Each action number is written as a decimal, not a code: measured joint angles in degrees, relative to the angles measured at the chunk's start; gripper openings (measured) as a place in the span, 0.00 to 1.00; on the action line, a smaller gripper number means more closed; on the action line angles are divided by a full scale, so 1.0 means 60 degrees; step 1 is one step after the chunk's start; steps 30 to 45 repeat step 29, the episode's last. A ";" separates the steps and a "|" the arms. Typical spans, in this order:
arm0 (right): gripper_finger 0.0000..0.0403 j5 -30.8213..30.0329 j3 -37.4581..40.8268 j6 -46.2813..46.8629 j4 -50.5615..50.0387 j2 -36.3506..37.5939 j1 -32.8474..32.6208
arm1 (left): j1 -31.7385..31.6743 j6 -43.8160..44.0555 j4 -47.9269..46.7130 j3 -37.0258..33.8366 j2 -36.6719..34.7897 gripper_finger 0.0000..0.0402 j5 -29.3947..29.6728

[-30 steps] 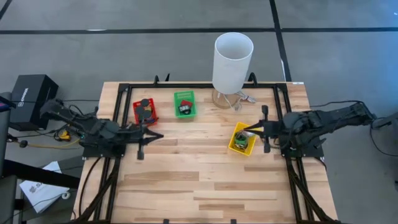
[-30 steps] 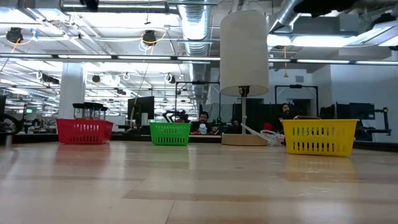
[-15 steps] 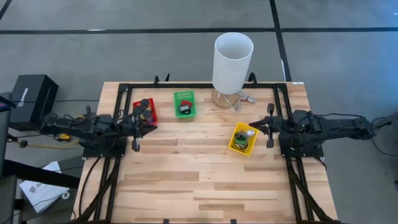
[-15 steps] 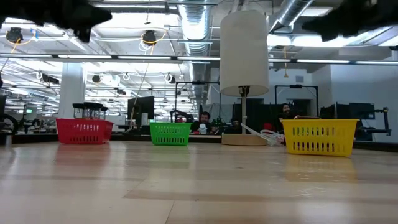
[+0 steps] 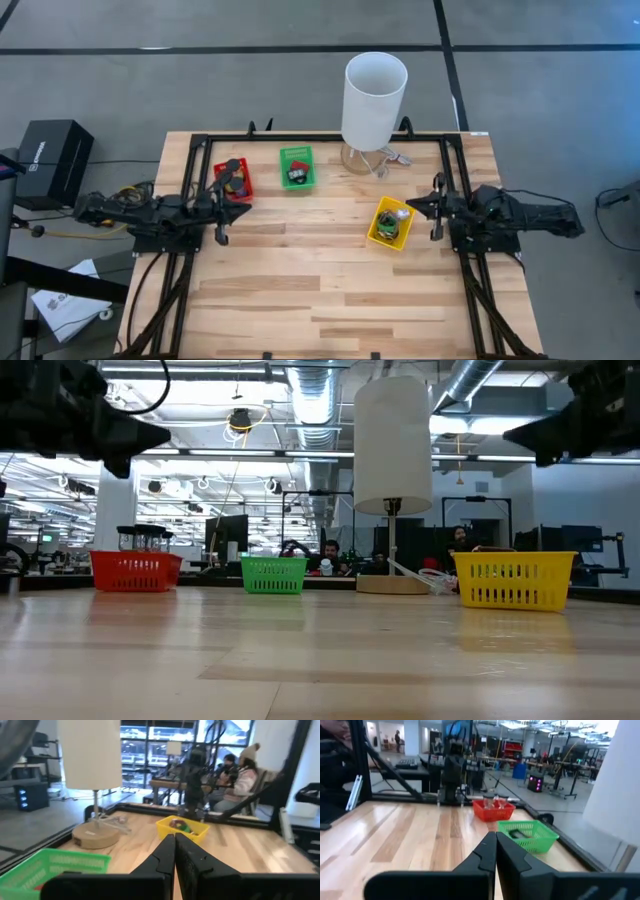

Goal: Pick & Place Office items
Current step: Return to Home Position

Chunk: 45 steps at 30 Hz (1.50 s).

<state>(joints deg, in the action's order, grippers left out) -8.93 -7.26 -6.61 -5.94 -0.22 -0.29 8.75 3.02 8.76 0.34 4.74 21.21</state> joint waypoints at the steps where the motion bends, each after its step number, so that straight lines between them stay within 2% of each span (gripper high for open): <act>1: 0.00 -0.0003 0.0134 0.0025 0.0004 0.0007 -0.0001 | 0.0000 -0.0005 0.0055 0.0000 -0.0004 0.01 -0.0093; 7: 0.00 0.0022 0.0826 0.0077 0.0523 -0.0019 -0.0001 | 0.0000 -0.0654 0.0149 0.0002 0.0024 0.01 -0.0205; 12: 0.00 0.0337 0.1136 -0.0142 0.1393 -0.0024 -0.0003 | 0.0000 -0.0541 0.0145 0.0002 0.0047 0.01 -0.0213; 17: 0.00 0.0025 0.1139 -0.0145 0.1384 -0.0015 0.0013 | 0.0000 -0.0411 0.0262 0.0000 0.0045 0.01 -0.0218; 45: 0.00 0.0011 0.1147 -0.0145 0.1382 -0.0150 0.0006 | 0.0000 -0.0393 0.0291 0.0000 0.0045 0.01 -0.0218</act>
